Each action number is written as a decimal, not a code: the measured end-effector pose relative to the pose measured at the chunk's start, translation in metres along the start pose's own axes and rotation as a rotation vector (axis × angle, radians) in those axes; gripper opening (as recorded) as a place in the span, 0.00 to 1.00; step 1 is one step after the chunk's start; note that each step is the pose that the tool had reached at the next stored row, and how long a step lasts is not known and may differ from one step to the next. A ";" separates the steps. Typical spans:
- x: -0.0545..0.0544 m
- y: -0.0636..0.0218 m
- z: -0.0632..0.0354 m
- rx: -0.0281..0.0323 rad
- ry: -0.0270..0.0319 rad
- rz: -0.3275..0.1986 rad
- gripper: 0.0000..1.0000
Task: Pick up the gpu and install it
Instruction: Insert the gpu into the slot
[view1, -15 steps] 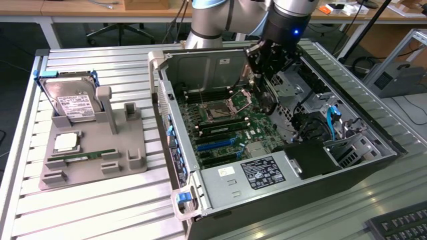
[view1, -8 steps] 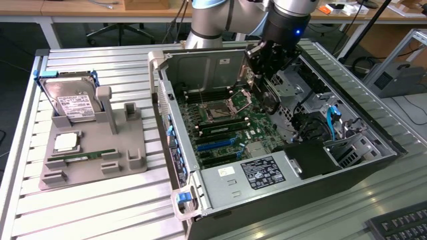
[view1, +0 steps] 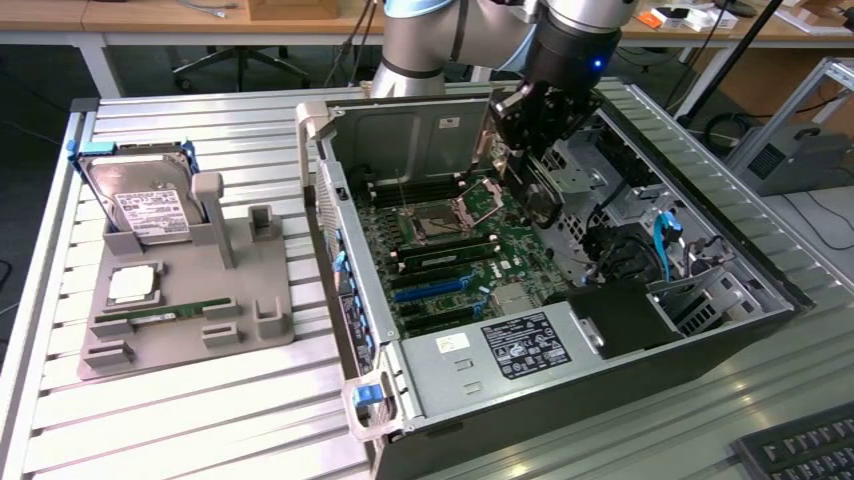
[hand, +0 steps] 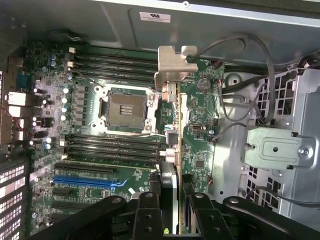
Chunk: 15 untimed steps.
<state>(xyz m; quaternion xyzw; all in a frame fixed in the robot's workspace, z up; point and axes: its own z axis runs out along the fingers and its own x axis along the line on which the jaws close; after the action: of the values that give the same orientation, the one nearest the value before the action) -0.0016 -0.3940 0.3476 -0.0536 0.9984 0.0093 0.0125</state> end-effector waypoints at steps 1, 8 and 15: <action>0.000 0.0000 0.0000 -0.0001 0.0001 -0.005 0.27; 0.000 0.0000 0.0000 0.0009 0.0007 -0.033 0.27; 0.000 0.0000 0.0000 0.0032 0.0017 -0.064 0.27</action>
<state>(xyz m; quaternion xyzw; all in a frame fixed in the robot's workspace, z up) -0.0016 -0.3940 0.3476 -0.0853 0.9963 0.0073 0.0120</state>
